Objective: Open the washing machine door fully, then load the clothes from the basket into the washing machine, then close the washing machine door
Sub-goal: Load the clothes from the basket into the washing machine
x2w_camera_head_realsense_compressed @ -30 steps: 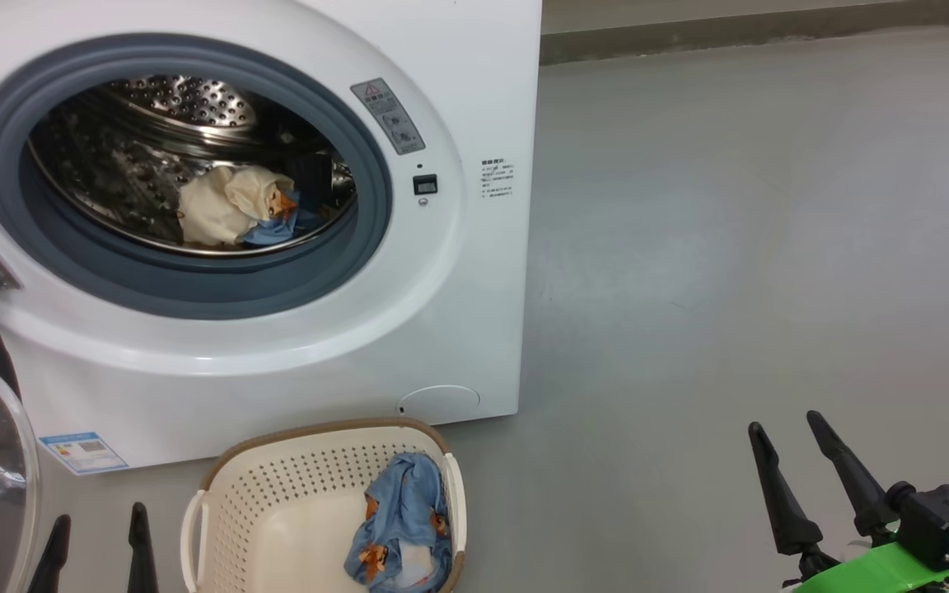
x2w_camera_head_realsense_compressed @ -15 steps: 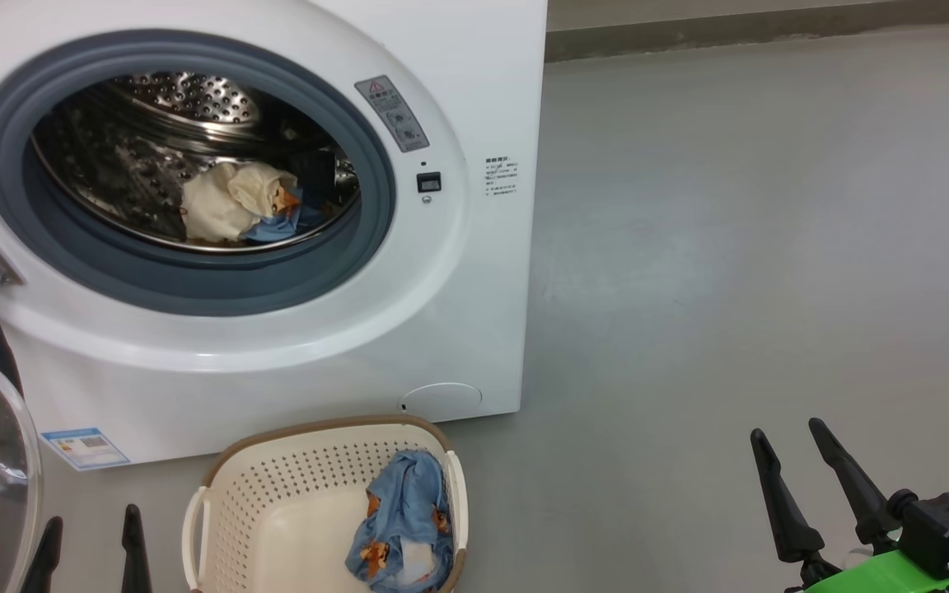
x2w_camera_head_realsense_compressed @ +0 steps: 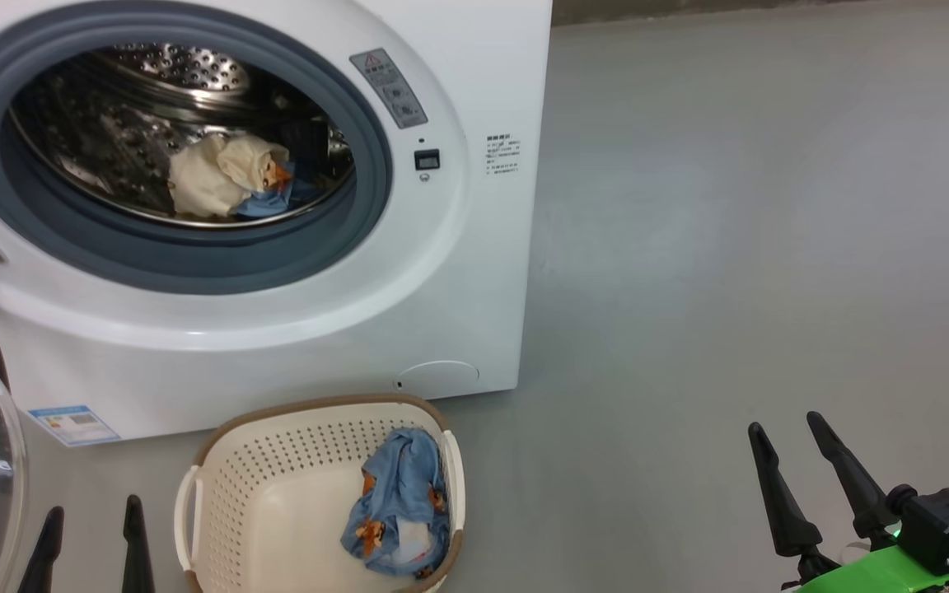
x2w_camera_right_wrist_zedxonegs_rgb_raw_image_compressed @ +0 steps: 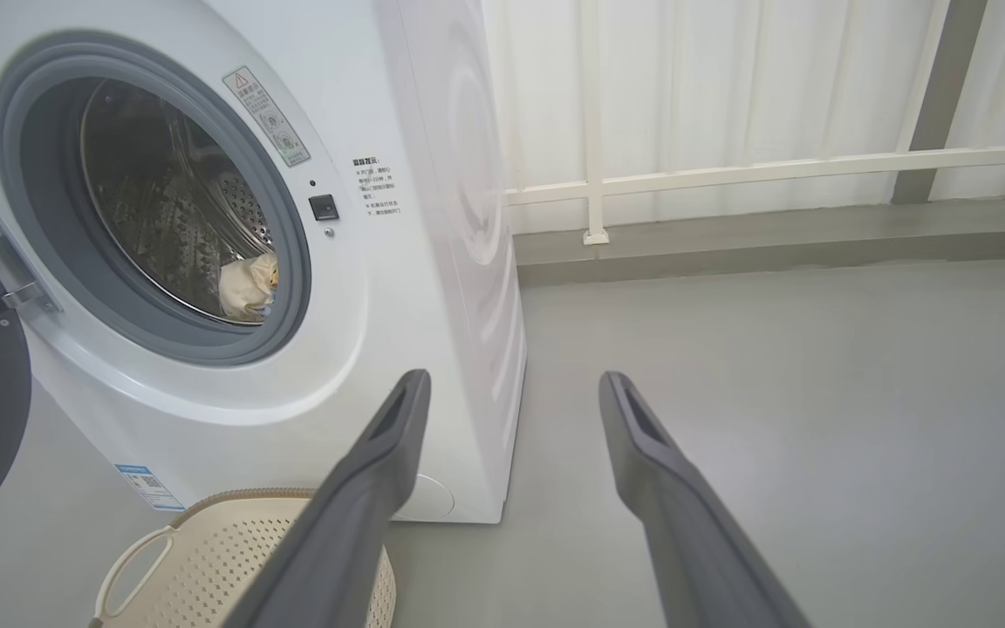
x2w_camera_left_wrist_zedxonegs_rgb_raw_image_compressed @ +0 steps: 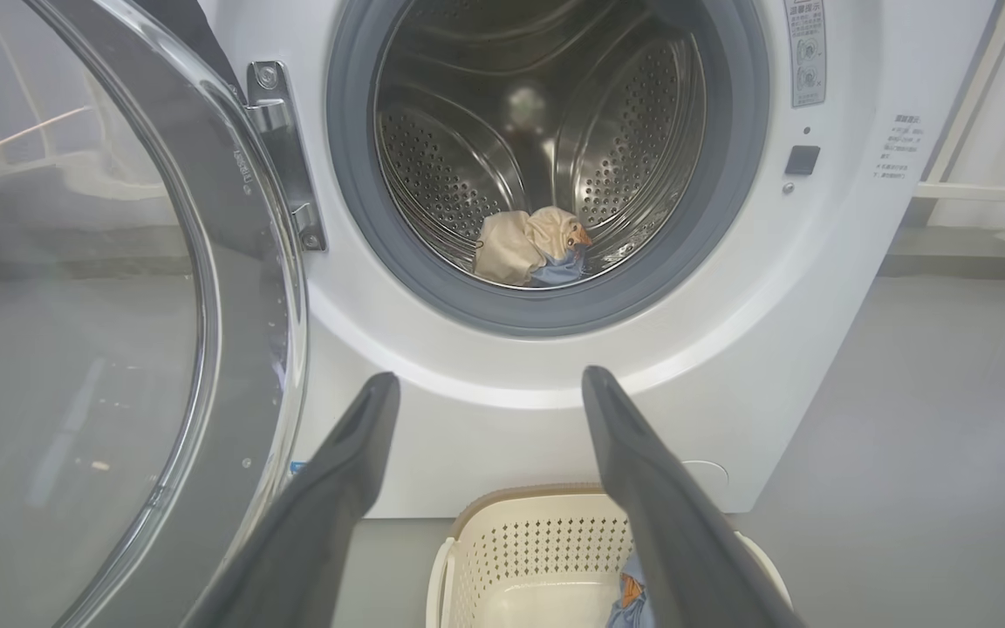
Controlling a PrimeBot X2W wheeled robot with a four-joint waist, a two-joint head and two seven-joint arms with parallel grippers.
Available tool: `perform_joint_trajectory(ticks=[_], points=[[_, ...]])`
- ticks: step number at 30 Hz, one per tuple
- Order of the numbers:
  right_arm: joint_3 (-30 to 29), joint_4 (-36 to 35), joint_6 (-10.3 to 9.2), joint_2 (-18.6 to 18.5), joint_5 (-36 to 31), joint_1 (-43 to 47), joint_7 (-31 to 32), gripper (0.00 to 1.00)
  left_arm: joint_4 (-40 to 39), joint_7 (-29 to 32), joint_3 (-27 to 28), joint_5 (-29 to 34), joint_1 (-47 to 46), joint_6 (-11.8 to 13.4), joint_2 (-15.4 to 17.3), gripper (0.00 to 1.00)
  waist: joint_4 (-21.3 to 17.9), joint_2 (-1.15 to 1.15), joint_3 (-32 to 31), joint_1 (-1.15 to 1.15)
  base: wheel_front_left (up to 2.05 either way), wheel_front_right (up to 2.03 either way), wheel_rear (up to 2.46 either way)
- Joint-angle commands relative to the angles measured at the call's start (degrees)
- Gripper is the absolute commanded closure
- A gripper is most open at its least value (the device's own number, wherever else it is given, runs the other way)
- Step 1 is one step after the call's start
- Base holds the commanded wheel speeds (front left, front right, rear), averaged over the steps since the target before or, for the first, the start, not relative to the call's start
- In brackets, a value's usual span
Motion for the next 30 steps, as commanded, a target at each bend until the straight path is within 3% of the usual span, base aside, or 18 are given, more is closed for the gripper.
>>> perform_joint_trajectory(ticks=[1,14,30], points=[[0.7,-1.5,0.26,-0.8,-0.4,-2.3,-0.5,0.0,-1.0,-0.4,1.6,-0.1,-2.8,-0.1,0.5,0.0,-0.2,0.0,1.1,0.0,0.0,0.0,0.0],[0.7,-2.1,0.26,0.5,-0.8,-6.2,-0.5,0.0,3.8,-0.4,-1.1,-0.7,-7.9,-0.2,1.0,0.0,-1.0,0.0,6.4,0.0,0.0,0.0,0.0],[2.0,-2.8,0.26,3.0,-1.4,-11.8,-0.5,0.0,21.2,-0.4,-11.8,-4.8,-18.9,-0.2,3.5,0.0,-3.7,0.0,16.3,0.0,0.0,0.0,0.0]])
